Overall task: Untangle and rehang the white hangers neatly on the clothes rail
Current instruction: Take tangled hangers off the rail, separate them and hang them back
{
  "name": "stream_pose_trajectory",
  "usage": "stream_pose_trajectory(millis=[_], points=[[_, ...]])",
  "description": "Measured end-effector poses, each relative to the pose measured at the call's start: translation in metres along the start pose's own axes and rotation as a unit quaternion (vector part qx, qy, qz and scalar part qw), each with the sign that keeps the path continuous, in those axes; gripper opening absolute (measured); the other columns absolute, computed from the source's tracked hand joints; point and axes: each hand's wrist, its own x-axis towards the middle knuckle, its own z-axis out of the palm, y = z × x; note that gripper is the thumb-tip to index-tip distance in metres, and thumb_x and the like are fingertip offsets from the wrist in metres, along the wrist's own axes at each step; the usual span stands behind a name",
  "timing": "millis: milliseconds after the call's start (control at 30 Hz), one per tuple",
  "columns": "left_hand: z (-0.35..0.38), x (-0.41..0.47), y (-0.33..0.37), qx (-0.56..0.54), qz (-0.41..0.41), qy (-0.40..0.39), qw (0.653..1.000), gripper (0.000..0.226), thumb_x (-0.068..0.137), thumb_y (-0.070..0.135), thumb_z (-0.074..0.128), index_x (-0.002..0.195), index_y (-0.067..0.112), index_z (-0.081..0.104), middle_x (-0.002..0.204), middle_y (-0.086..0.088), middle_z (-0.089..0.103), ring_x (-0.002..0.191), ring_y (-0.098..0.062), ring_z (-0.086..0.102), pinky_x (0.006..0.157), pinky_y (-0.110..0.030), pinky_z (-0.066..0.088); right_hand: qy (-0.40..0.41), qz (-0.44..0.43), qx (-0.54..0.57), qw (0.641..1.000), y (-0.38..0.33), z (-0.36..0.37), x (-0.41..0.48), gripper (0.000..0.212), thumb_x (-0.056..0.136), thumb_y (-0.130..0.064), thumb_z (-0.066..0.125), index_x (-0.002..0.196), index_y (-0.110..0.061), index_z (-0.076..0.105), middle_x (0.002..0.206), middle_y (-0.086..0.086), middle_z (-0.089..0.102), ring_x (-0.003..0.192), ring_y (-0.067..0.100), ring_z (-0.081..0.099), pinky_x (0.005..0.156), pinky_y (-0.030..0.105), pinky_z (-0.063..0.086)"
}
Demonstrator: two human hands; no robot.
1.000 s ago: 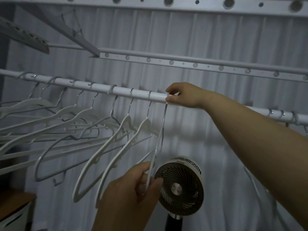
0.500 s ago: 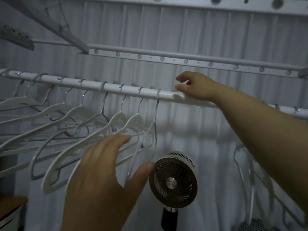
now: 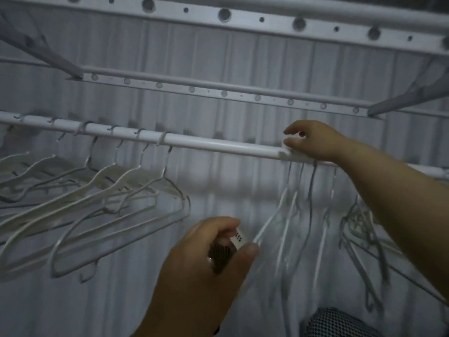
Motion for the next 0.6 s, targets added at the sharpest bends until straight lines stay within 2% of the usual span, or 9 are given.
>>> stream_pose_trajectory(millis=[100,167,233,300,367,433,533,600], points=[[0.027,-0.004,0.018,0.019,-0.051,-0.041,0.998,0.046,0.044,0.073,0.049,0.087,0.059,0.043,0.102,0.030,0.058,0.100,0.004,0.055,0.091,-0.019,0.046,-0.033,0.014,0.003,0.999,0.023,-0.001,-0.007,0.043,0.091,-0.027,0.051,0.131,-0.011,0.048,0.138,0.010,0.048,0.123,0.026,0.047,0.098,0.030,0.036],[0.037,-0.005,0.023,0.033,-0.056,-0.046,0.997,0.046,0.061,0.062,0.062,0.099,0.055,0.037,0.111,0.025,0.055,0.104,0.000,0.054,0.095,-0.029,0.047,-0.050,0.004,-0.001,0.999,0.031,0.002,-0.011,0.041,0.092,-0.028,0.050,0.129,-0.010,0.049,0.132,0.012,0.051,0.117,0.027,0.051,0.092,0.030,0.038],[0.045,-0.005,0.022,0.030,-0.073,-0.040,0.996,0.043,0.075,0.047,0.060,0.113,0.048,0.038,0.111,0.019,0.056,0.101,-0.002,0.056,0.092,-0.030,0.049,-0.056,-0.014,-0.007,0.998,0.034,0.006,-0.011,0.038,0.092,-0.028,0.050,0.125,-0.009,0.051,0.125,0.014,0.055,0.111,0.029,0.053,0.091,0.032,0.041],[0.051,-0.005,0.019,0.031,-0.086,-0.032,0.995,0.040,0.082,0.038,0.056,0.120,0.038,0.045,0.101,0.017,0.058,0.088,0.001,0.058,0.081,-0.019,0.049,-0.056,-0.027,-0.004,0.998,0.035,0.009,-0.010,0.037,0.092,-0.026,0.050,0.124,-0.009,0.051,0.121,0.014,0.056,0.108,0.030,0.054,0.090,0.034,0.042],[0.056,-0.005,0.015,0.011,-0.110,-0.038,0.993,0.031,0.084,0.031,0.056,0.115,0.033,0.051,0.088,0.014,0.062,0.075,0.002,0.059,0.064,-0.008,0.045,-0.055,-0.040,-0.007,0.998,0.036,0.011,-0.008,0.040,0.092,-0.027,0.051,0.127,-0.010,0.048,0.124,0.011,0.055,0.109,0.028,0.053,0.091,0.034,0.042],[0.058,-0.007,0.011,0.004,-0.122,-0.038,0.992,0.020,0.084,0.026,0.058,0.102,0.035,0.058,0.076,0.011,0.065,0.068,0.004,0.058,0.055,-0.007,0.043,-0.053,-0.050,-0.007,0.997,0.037,0.013,-0.006,0.041,0.091,-0.028,0.050,0.129,-0.012,0.046,0.127,0.009,0.054,0.111,0.027,0.052,0.096,0.037,0.040],[0.056,-0.009,0.005,-0.005,-0.120,-0.027,0.992,0.019,0.084,0.024,0.057,0.079,0.041,0.061,0.065,0.014,0.066,0.061,0.002,0.060,0.053,-0.011,0.045,-0.048,-0.060,-0.005,0.997,0.035,0.017,-0.002,0.038,0.092,-0.029,0.049,0.126,-0.013,0.049,0.126,0.009,0.056,0.113,0.028,0.052,0.102,0.042,0.039],[0.051,-0.008,0.006,-0.007,-0.119,-0.007,0.993,0.023,0.085,0.023,0.056,0.072,0.042,0.062,0.071,0.008,0.070,0.067,-0.002,0.063,0.056,-0.012,0.047,-0.045,-0.065,-0.007,0.997,0.034,0.019,0.001,0.038,0.092,-0.031,0.048,0.126,-0.014,0.050,0.126,0.009,0.056,0.114,0.028,0.052,0.103,0.042,0.037]])
